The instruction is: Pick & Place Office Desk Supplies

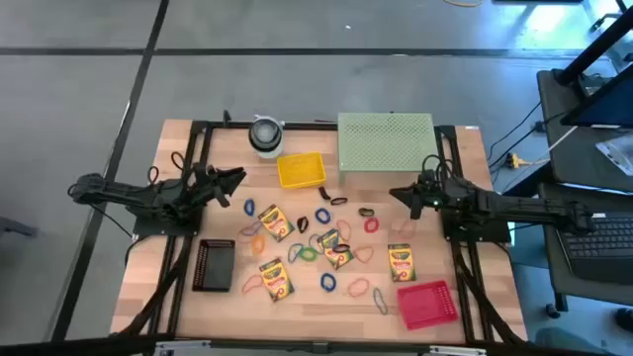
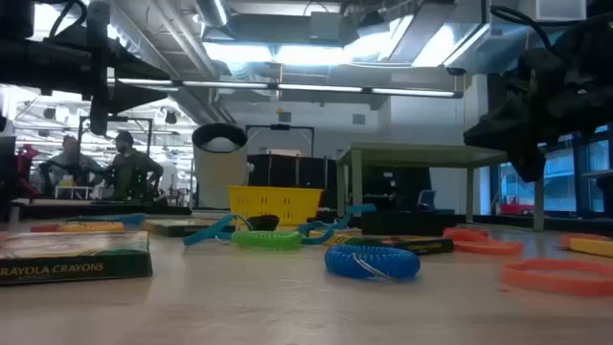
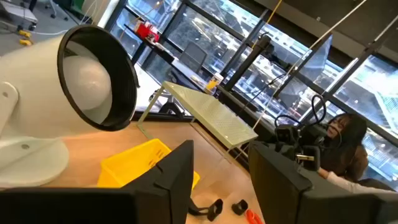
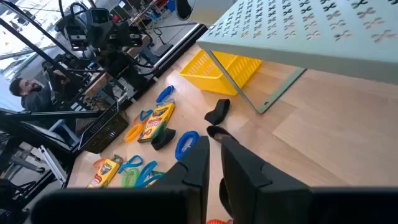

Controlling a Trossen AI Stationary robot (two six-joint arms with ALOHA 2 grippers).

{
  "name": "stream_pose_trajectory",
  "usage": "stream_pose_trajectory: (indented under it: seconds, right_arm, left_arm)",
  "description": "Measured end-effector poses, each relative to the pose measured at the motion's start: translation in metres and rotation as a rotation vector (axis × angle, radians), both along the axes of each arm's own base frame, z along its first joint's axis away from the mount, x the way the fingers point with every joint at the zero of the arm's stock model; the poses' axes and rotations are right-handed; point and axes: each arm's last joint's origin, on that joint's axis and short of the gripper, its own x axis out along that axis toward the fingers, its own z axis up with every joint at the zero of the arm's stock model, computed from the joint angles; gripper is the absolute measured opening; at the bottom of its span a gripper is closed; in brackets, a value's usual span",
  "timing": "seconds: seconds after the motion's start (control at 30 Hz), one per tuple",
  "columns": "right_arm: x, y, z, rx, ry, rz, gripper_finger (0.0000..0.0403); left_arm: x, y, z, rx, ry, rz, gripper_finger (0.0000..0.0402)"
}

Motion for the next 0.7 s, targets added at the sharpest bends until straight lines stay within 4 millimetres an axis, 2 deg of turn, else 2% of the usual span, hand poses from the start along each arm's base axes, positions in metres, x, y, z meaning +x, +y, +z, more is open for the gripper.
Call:
stream_pose_trajectory:
  seconds: [0.7]
  right_arm:
    - [0.0001,0.0005,0.0,0.019,-0.004,0.012,0.0045]
  left_arm:
    - [0.0006,-0.0009,0.0001,0.025,0.013,-0.036,0.0148]
